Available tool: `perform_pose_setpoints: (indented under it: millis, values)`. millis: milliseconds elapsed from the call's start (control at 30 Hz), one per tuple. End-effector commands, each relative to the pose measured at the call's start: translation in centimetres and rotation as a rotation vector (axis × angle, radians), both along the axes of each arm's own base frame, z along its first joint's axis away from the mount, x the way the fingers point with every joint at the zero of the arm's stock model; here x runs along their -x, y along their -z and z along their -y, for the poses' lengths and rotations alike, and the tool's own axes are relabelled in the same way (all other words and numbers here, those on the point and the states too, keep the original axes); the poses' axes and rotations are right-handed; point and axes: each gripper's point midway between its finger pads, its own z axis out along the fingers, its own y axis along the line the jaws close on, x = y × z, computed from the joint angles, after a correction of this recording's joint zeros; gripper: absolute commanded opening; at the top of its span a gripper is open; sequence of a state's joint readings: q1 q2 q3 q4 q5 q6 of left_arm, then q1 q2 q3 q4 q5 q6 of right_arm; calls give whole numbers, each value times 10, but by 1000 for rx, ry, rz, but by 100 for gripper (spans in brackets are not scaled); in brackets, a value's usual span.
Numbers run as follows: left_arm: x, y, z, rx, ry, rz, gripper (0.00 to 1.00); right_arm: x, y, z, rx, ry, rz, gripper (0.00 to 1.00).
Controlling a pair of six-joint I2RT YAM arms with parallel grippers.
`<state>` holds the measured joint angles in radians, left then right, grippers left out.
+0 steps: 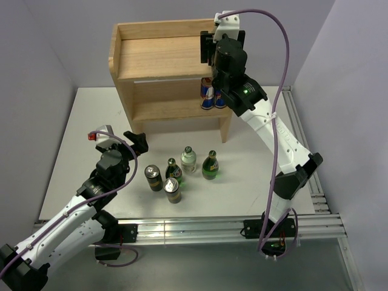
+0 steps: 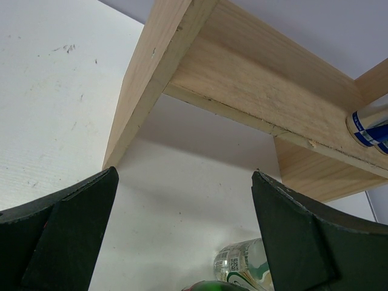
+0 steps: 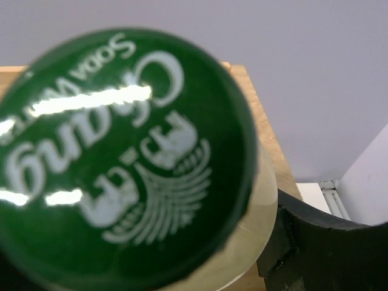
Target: Place and organize the beverage onto the shelf
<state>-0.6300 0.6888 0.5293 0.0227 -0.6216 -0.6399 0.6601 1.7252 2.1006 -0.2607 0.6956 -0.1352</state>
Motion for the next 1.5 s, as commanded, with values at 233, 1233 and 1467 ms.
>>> perform_pose_setpoints:
  millis: [233, 1233, 1467]
  values:
    - [1, -10, 5, 19, 24, 32, 99, 10, -61, 33, -148, 58, 157, 21]
    - [-2, -7, 9, 17, 34, 18, 99, 20, -47, 29, -175, 5, 71, 34]
    - [-2, -7, 9, 15, 36, 16, 99, 14, -38, 29, -166, 31, 56, 78]
